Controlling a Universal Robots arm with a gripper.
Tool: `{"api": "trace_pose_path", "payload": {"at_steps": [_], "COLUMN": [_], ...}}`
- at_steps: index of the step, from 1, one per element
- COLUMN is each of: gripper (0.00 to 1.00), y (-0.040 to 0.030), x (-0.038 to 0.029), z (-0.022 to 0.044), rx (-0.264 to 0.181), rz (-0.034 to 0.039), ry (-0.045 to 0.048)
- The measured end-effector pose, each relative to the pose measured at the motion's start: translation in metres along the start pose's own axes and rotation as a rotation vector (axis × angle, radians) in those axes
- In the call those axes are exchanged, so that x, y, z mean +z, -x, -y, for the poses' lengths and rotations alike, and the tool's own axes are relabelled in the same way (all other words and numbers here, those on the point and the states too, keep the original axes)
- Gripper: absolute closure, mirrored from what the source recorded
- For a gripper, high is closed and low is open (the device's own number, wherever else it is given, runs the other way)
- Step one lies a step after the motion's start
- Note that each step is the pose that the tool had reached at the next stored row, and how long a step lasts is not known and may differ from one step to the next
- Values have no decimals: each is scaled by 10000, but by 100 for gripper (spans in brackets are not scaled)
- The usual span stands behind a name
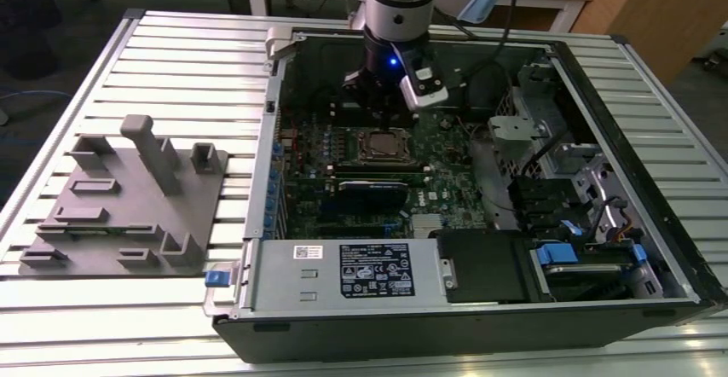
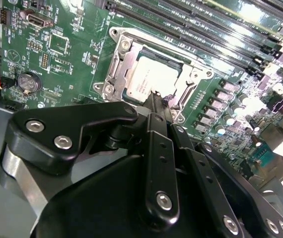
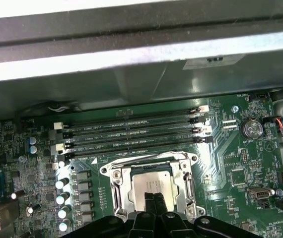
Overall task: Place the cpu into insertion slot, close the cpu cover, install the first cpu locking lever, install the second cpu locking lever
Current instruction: 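Install the second cpu locking lever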
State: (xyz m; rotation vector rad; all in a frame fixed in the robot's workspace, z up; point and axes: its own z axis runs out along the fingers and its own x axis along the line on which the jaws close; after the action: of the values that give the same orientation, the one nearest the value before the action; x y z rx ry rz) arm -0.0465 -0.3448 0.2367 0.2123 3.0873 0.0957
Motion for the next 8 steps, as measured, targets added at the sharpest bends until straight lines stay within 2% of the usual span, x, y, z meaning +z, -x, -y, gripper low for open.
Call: {"api": "trace_pose_path", "payload": {"at_steps": [8], "gripper": [90], "y": [13], "x": [-5], "z": [94], "rx": [-1], "rz": [0], "ry": [1]}}
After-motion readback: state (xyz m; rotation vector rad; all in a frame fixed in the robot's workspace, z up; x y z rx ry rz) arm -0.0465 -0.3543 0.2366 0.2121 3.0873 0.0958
